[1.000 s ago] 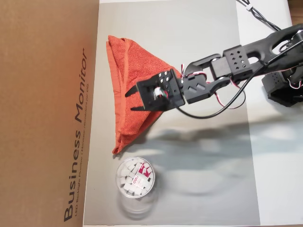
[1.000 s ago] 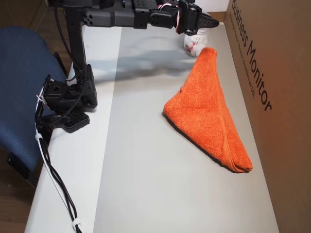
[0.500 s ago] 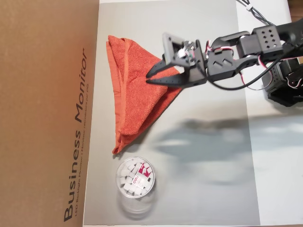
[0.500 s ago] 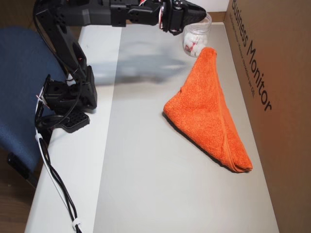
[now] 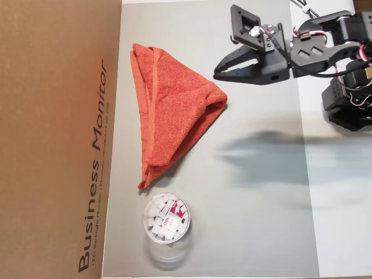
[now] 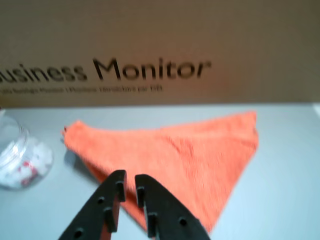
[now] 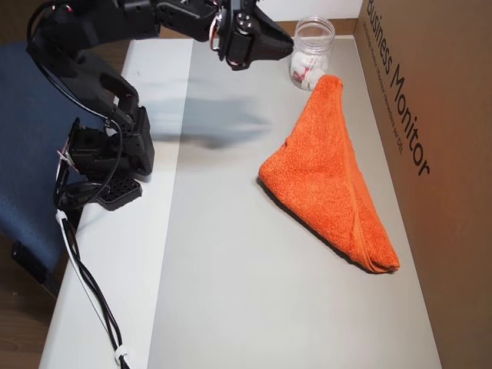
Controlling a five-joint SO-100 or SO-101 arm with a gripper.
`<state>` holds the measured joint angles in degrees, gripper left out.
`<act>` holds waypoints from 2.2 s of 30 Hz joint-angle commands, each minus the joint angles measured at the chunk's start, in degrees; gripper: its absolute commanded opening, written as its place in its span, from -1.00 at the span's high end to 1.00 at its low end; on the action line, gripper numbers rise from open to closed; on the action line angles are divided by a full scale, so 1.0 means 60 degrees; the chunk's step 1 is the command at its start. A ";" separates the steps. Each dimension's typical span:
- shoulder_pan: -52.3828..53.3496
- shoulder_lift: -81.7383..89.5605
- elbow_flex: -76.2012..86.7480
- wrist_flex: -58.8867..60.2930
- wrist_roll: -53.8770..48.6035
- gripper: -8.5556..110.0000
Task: Fold the blanket.
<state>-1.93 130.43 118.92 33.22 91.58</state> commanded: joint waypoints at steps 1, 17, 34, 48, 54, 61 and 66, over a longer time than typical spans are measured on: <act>0.0117 0.0835 0.0249 0.0835 0.0249 0.86; 0.0103 0.5039 0.4731 0.1055 0.0132 0.86; 0.0117 0.9272 0.8921 0.1069 0.0073 0.86; 0.0117 1.0620 1.0107 0.1963 0.0073 0.86; 0.0132 1.0679 1.0107 0.3721 0.0234 0.86; 0.0132 1.0693 1.0107 0.5259 0.0249 0.86; 0.0132 1.0693 1.0107 0.6387 0.0249 0.86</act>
<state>-1.14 193.71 179.21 68.99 92.37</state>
